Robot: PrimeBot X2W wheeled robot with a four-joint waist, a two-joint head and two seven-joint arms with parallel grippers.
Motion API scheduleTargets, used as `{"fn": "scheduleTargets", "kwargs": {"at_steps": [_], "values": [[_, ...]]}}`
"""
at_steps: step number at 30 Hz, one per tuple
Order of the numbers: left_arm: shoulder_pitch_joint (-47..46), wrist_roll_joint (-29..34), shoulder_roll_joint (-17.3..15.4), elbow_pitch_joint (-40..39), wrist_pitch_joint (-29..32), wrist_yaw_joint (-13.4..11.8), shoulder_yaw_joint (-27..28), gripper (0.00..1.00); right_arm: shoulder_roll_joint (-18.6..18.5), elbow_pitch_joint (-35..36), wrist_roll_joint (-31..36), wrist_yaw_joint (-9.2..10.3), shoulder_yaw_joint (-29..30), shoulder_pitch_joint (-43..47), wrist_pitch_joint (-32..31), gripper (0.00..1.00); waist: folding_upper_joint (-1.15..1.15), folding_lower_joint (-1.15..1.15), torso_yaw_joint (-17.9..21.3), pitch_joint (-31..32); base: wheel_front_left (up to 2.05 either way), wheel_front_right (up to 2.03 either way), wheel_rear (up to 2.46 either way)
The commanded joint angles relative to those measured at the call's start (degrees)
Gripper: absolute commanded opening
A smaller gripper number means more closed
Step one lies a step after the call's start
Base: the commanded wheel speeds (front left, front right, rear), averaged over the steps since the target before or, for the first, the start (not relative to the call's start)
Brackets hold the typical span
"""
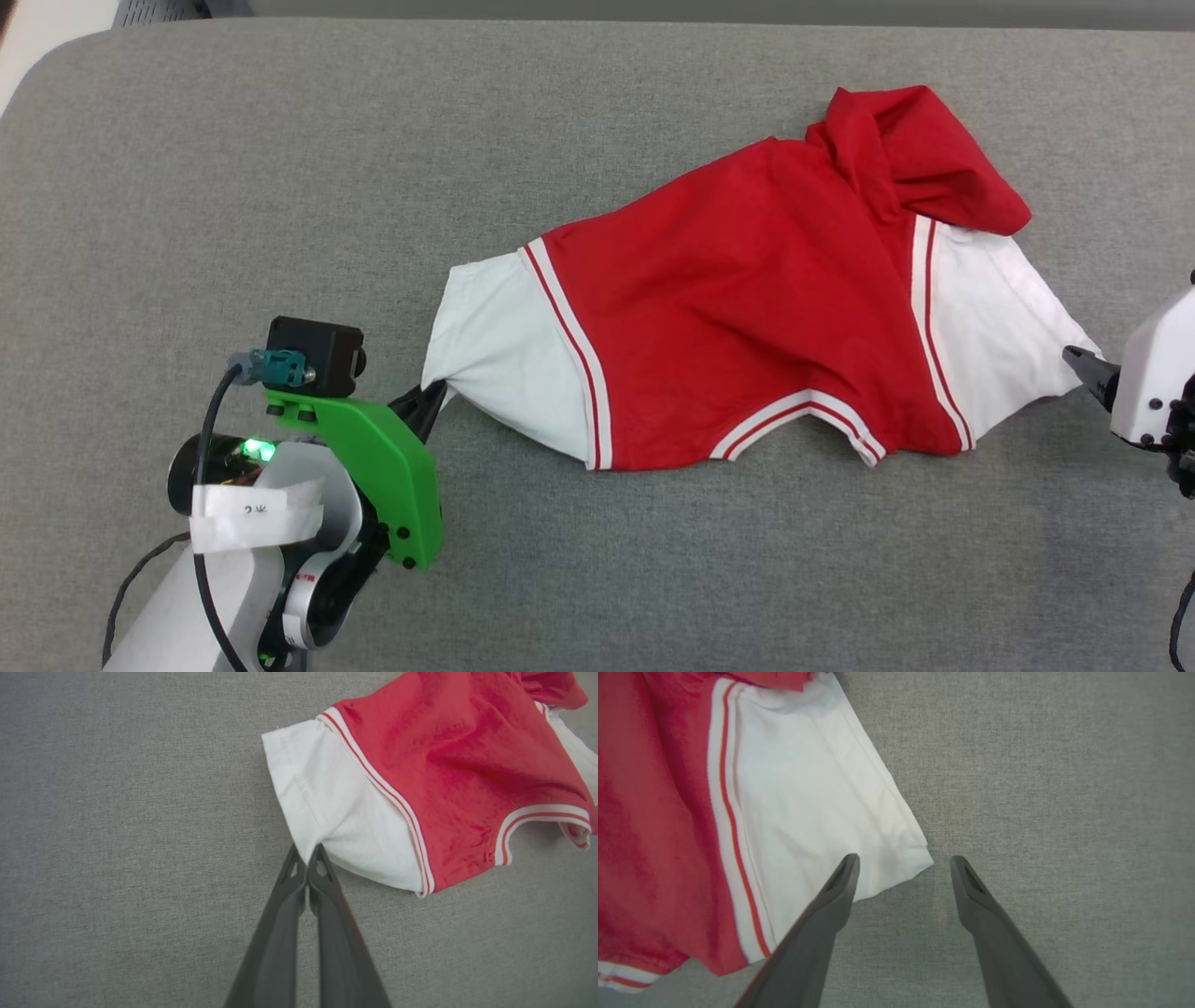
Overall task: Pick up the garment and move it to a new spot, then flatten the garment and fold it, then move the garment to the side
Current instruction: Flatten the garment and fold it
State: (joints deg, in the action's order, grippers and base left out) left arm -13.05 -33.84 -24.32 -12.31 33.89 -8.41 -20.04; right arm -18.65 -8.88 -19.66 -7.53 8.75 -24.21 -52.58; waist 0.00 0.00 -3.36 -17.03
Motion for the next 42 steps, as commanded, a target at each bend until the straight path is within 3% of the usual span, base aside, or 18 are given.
{"fn": "scheduleTargets", "kwargs": {"at_steps": [1,15,18,29,42], "values": [[0.48,0.39,-0.32,-0.56,0.09,-0.50,-0.08,0.00,-0.22,-0.85,0.46,0.04,-0.51,-1.16,-0.97,1.00,0.00,0.00,-1.02,-1.18,0.00,0.00,0.00],[-1.10,0.56,0.48,-1.24,-0.89,-0.46,-0.81,0.00,-1.31,-9.10,2.05,0.04,-5.79,-1.26,-1.77,1.00,0.00,0.00,-3.10,-4.45,0.00,0.00,0.00],[-1.18,0.52,0.49,-0.73,-1.20,-0.49,-0.74,0.00,-1.39,-10.11,1.23,0.04,-6.40,-0.94,-0.38,0.00,0.00,0.00,-3.08,-4.38,0.00,0.00,0.00],[0.18,0.07,-0.19,0.68,-3.70,-1.00,1.10,0.00,-4.04,-9.37,-1.55,0.04,-6.98,-0.51,8.89,0.00,0.00,0.00,-1.94,0.80,0.00,0.00,0.00],[2.92,-0.12,-3.60,-3.78,-6.79,-1.94,5.79,0.00,-9.42,0.98,-7.30,0.04,-6.48,2.68,14.40,0.00,0.00,0.00,0.96,10.87,0.00,0.00,0.00]]}}
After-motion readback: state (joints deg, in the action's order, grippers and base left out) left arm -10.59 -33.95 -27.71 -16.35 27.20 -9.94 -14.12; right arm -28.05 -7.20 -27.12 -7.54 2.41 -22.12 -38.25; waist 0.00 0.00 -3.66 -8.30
